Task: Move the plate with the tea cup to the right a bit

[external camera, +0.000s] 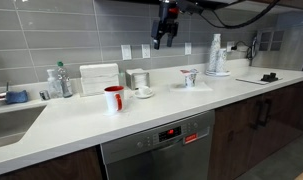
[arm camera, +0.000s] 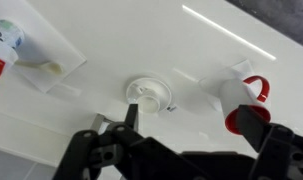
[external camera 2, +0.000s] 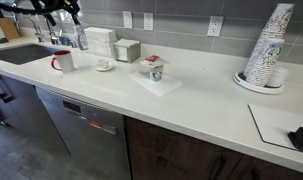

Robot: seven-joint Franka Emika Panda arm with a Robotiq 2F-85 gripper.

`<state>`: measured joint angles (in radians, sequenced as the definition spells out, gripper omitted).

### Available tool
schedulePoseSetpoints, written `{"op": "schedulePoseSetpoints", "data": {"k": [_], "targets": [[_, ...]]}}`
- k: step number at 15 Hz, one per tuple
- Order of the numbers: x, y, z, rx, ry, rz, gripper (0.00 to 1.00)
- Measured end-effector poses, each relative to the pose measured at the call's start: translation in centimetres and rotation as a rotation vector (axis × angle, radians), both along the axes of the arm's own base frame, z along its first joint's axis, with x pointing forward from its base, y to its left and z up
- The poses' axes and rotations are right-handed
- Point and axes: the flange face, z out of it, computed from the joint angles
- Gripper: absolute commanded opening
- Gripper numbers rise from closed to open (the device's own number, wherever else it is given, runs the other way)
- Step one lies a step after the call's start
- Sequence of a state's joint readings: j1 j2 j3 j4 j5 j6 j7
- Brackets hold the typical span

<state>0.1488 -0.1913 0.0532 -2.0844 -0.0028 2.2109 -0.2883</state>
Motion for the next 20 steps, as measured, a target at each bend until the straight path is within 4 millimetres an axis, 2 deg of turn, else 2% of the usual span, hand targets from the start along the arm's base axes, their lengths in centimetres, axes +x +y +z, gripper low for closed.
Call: {"op": "schedulePoseSetpoints", "data": {"k": [4, 7, 9, 17, 20], "targets": [[4.6, 2.6, -2.1, 0.012, -0.019, 0.031, 1.00], [7.1, 3.9, -3.7, 0.022, -0.035, 0.045, 1.00], [7.9, 4.2, -4.2, 0.025, -0.035, 0.047, 1.00], [8.4, 4.2, -3.7, 0.029, -0.048, 0.039, 1.00], [10.3, 4.5, -4.0, 0.018, -0.058, 0.043, 1.00]]}}
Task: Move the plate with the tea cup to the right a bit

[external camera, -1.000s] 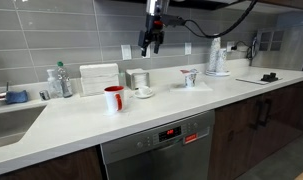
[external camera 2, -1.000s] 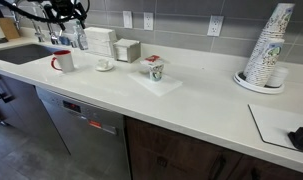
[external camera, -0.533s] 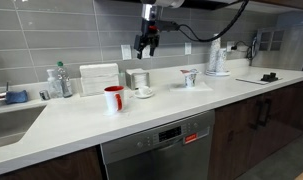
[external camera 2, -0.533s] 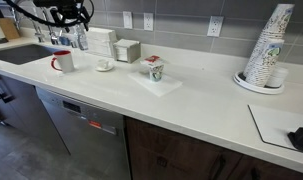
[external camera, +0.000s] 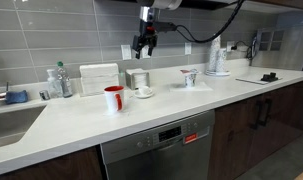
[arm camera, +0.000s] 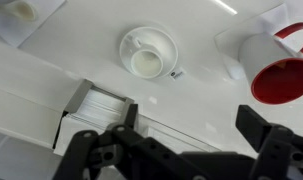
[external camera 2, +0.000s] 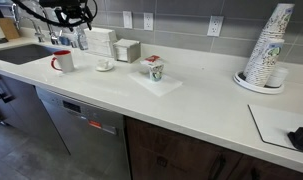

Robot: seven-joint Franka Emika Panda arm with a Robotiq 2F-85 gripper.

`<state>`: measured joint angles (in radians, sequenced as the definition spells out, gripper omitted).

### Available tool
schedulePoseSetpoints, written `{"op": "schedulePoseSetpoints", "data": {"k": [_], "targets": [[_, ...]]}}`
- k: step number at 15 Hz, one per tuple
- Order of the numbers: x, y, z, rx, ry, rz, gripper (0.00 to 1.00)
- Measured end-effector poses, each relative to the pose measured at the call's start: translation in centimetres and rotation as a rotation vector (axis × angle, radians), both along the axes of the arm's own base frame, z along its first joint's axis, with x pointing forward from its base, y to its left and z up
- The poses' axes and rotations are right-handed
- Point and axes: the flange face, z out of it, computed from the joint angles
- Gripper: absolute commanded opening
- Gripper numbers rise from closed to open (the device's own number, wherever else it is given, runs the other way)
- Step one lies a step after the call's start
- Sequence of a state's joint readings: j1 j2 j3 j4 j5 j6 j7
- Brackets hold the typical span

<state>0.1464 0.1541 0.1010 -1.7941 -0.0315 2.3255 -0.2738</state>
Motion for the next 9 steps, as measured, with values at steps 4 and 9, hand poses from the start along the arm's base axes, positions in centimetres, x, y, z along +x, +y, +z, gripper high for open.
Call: {"op": "schedulePoseSetpoints", "data": {"k": [4, 9], "targets": [[4.1, 1.2, -2.5, -0.048, -0.010, 0.030, 1.00], [8.5, 2.7, -7.4, -0.059, 0.016, 0.074, 1.00]]}}
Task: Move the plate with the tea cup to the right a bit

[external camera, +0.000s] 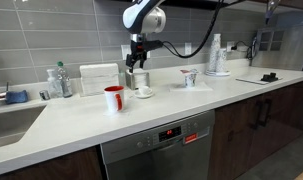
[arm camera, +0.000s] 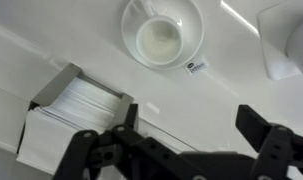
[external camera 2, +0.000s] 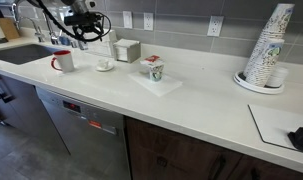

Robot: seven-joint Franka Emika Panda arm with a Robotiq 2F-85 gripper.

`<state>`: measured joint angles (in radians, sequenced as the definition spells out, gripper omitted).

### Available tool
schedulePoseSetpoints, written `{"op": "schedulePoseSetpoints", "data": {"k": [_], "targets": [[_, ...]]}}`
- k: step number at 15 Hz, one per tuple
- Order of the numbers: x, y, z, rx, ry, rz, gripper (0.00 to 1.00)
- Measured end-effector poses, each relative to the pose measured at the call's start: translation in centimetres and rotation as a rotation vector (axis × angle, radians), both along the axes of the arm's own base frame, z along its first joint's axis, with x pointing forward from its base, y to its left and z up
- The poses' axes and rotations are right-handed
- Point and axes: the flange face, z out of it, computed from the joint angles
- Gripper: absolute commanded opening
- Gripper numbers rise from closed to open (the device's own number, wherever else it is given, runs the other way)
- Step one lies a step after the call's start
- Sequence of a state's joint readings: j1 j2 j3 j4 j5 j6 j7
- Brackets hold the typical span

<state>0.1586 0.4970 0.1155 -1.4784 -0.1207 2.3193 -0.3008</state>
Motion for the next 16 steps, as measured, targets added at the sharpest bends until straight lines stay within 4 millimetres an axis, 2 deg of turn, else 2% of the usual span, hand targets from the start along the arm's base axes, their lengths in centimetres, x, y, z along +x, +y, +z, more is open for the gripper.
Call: {"op": "schedulePoseSetpoints", "data": {"k": [7, 16], "targets": [[3.2, 0.6, -6.0, -0.003, 0.065, 0.075, 1.00], [4.8, 1.1, -9.6, 0.003, 0.114, 0.201, 1.00]]}}
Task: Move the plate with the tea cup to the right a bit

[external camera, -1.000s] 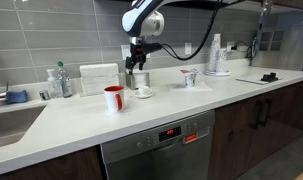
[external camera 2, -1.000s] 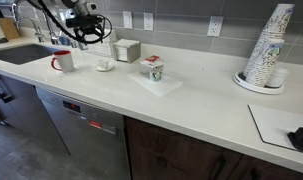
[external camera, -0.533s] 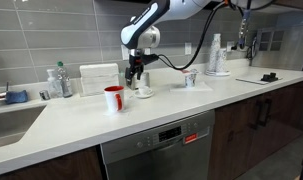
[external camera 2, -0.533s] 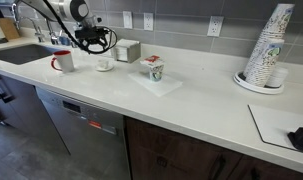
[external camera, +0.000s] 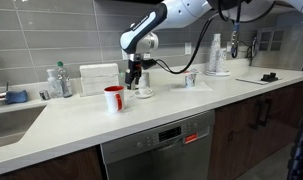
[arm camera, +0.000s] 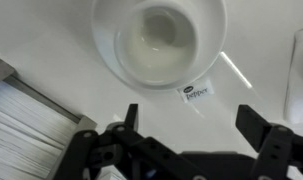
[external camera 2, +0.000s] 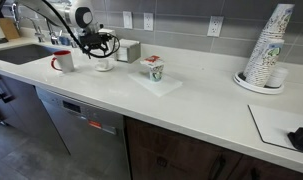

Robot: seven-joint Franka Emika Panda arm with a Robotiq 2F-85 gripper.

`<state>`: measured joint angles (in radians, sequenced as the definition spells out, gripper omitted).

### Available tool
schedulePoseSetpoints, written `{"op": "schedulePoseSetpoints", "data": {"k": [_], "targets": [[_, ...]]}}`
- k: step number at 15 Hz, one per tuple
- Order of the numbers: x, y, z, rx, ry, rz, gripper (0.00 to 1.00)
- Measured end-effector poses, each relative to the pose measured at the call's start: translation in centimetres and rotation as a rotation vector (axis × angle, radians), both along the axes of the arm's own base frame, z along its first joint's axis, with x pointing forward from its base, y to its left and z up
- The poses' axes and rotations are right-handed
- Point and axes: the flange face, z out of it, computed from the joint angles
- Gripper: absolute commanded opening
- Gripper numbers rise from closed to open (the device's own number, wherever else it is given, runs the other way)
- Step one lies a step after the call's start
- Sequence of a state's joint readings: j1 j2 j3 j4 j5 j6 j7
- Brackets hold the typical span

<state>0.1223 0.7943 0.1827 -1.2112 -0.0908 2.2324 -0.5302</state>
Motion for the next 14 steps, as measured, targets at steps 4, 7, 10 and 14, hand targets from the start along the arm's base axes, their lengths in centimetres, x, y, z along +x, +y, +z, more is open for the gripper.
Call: {"op": "schedulePoseSetpoints", "data": {"k": [4, 7, 10, 14], "targets": [[0.5, -0.1, -1.5, -0.009, 0.024, 0.029, 1.00], [0.7, -0.3, -2.4, -0.017, 0.045, 0.051, 1.00], [1.1, -0.4, -2.9, -0.022, 0.055, 0.069, 1.00], [1.5, -0.6, -3.3, -0.025, 0.050, 0.095, 1.00]]}}
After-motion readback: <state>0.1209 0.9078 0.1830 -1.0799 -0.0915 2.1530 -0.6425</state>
